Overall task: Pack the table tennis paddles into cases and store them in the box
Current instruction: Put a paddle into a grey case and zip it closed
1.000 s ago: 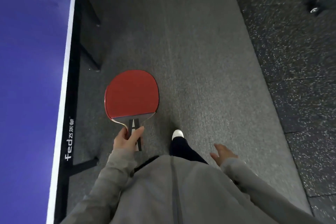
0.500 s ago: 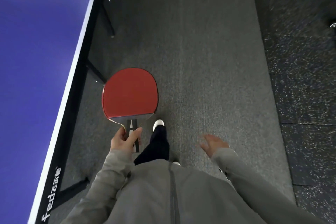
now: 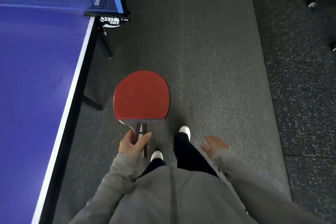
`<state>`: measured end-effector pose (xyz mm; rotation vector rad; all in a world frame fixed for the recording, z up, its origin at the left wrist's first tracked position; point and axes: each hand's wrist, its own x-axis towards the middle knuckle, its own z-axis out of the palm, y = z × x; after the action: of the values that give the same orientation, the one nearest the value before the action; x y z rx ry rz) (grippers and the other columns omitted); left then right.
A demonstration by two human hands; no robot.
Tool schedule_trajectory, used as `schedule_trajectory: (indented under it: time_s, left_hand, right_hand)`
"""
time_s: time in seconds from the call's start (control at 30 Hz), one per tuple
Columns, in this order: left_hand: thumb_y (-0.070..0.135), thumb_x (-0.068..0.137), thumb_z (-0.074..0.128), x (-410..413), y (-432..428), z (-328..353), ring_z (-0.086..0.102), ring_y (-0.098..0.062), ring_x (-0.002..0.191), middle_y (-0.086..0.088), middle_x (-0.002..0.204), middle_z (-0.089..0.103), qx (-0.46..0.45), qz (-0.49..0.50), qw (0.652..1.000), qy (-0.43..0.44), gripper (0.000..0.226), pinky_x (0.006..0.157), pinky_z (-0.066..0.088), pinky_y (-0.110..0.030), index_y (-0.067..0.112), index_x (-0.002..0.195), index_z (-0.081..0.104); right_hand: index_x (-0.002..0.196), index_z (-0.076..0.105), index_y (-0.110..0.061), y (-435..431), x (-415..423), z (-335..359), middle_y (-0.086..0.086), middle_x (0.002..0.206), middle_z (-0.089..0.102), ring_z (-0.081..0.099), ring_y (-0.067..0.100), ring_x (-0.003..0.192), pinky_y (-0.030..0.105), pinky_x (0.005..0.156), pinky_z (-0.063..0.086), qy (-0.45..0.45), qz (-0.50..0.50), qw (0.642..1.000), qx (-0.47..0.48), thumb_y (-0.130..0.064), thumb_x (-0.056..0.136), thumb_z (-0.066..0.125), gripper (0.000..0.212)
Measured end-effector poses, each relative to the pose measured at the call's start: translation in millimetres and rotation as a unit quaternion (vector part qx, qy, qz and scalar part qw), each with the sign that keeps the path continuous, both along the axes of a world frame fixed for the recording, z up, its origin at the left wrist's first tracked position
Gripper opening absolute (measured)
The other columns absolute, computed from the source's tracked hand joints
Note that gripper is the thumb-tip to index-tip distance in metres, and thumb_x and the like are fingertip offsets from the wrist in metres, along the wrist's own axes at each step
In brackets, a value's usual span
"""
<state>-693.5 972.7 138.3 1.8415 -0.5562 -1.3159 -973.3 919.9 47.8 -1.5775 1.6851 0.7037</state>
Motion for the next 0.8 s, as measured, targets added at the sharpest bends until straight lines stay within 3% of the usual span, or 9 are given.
schedule_trajectory:
  time_s: [0.13, 0.37, 0.53, 0.67, 0.8]
  left_hand:
    - [0.009, 0.083, 0.067, -16, -70, -4, 0.056, -0.018, 0.063, -0.003, 0.065, 0.059, 0.009, 0.015, 1.000, 0.006, 0.013, 0.060, 0.046, -0.024, 0.011, 0.075, 0.057]
    - [0.011, 0.084, 0.067, -58, -207, 1, 0.057, -0.020, 0.064, -0.004, 0.065, 0.061, 0.003, 0.050, 0.999, 0.004, 0.012, 0.066, 0.046, -0.032, 0.013, 0.075, 0.059]
    - [0.011, 0.083, 0.068, -76, -283, 8, 0.060, -0.009, 0.053, 0.004, 0.059, 0.062, -0.011, 0.058, 0.998, 0.000, 0.011, 0.053, 0.048, -0.018, 0.013, 0.077, 0.060]
    - [0.016, 0.079, 0.073, -73, -336, 7, 0.059, -0.014, 0.057, 0.007, 0.053, 0.062, -0.008, 0.066, 0.998, 0.003, 0.015, 0.061, 0.046, -0.027, 0.013, 0.075, 0.060]
    - [0.015, 0.081, 0.071, -59, -403, -3, 0.059, -0.015, 0.059, 0.007, 0.052, 0.064, -0.009, 0.073, 0.997, 0.009, 0.013, 0.061, 0.046, -0.027, 0.013, 0.076, 0.059]
  right_hand:
    - [0.146, 0.027, -0.026, -75, 0, -12, 0.002, 0.154, 0.025, 0.025, 0.022, 0.141, 0.047, 0.114, 0.023, -0.028, 0.018, 0.999, 0.007, -0.047, 0.098, 0.035, 0.053]
    - [0.146, 0.027, -0.021, -211, -51, -17, 0.001, 0.157, 0.019, 0.025, 0.025, 0.141, 0.037, 0.114, 0.024, -0.055, 0.031, 0.998, 0.016, -0.042, 0.098, 0.036, 0.053]
    - [0.147, 0.027, -0.017, -296, -95, -15, 0.008, 0.153, 0.028, 0.033, 0.027, 0.138, 0.037, 0.112, 0.029, -0.039, -0.005, 0.999, 0.036, -0.040, 0.098, 0.041, 0.056]
    - [0.145, 0.031, -0.015, -358, -101, -19, 0.011, 0.150, 0.035, 0.037, 0.025, 0.136, 0.030, 0.109, 0.029, -0.032, -0.006, 0.999, 0.034, -0.039, 0.097, 0.044, 0.055]
    - [0.146, 0.028, -0.015, -434, -78, -23, 0.010, 0.152, 0.032, 0.035, 0.025, 0.138, 0.033, 0.112, 0.029, -0.014, 0.024, 0.998, 0.048, -0.043, 0.098, 0.040, 0.057]
